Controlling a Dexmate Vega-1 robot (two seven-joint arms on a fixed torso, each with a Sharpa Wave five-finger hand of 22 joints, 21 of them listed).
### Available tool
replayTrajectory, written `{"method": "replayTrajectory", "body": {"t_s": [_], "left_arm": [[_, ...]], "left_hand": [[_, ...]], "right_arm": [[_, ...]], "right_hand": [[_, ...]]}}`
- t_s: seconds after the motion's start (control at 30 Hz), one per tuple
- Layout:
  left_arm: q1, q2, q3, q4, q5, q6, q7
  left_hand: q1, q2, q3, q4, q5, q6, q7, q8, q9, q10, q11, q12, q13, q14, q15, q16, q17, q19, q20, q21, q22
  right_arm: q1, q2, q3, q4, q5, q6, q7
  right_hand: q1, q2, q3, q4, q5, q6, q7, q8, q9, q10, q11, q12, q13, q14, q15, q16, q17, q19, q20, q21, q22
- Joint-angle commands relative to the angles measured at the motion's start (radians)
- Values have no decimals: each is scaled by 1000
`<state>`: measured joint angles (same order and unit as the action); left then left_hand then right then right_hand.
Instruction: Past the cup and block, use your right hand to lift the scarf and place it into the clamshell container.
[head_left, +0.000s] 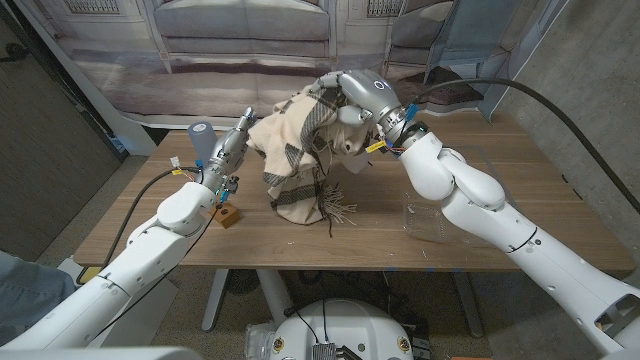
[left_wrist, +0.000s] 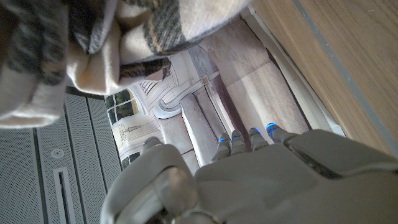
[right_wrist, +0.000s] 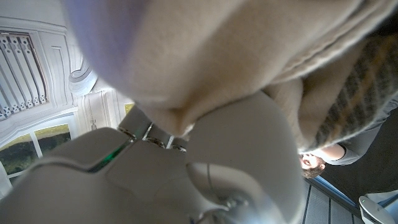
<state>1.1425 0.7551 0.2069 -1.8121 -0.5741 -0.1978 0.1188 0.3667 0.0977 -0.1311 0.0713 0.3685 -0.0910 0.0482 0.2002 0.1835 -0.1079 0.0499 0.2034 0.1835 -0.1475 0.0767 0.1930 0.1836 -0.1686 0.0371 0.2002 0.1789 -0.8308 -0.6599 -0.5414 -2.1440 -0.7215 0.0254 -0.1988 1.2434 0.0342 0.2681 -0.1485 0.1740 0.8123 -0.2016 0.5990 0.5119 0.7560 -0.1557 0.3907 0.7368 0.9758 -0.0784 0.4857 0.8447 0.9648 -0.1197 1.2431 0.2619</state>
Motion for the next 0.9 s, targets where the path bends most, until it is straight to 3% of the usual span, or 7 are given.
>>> {"method": "replayTrajectory", "body": {"t_s": [0.03,0.47,0.9], "left_arm": [[-17,5,6,-4,2,14,-5],[-45,-6,24,17,3,8,-24],[-72,-15,43,43,2,8,-40]], "left_hand": [[12,-4,-9,1,-5,1,3,-2,5,-2,4,0,4,1,-1,-2,2,-111,3,2,5],[14,-3,-11,1,-5,2,4,-2,5,-3,4,0,4,1,-1,-2,2,-112,3,2,5],[15,-2,-13,2,-5,2,3,-2,5,-2,4,0,4,1,-1,-2,2,-112,3,2,5]], "right_arm": [[-13,-6,29,-31,8,-31,-5],[-69,-41,103,-125,-2,-101,-2],[-174,-100,241,-219,77,-158,18]], "right_hand": [[89,98,8,4,6,7,0,5,4,16,-1,-9,5,152,-152,-4,1,-31,-103,18,-2],[89,97,9,4,6,7,0,3,4,23,0,-22,13,158,-152,-8,4,-39,-103,44,-12],[89,96,10,4,7,9,-1,1,2,22,-4,-34,22,157,-151,-10,13,-48,-103,63,-23]]}}
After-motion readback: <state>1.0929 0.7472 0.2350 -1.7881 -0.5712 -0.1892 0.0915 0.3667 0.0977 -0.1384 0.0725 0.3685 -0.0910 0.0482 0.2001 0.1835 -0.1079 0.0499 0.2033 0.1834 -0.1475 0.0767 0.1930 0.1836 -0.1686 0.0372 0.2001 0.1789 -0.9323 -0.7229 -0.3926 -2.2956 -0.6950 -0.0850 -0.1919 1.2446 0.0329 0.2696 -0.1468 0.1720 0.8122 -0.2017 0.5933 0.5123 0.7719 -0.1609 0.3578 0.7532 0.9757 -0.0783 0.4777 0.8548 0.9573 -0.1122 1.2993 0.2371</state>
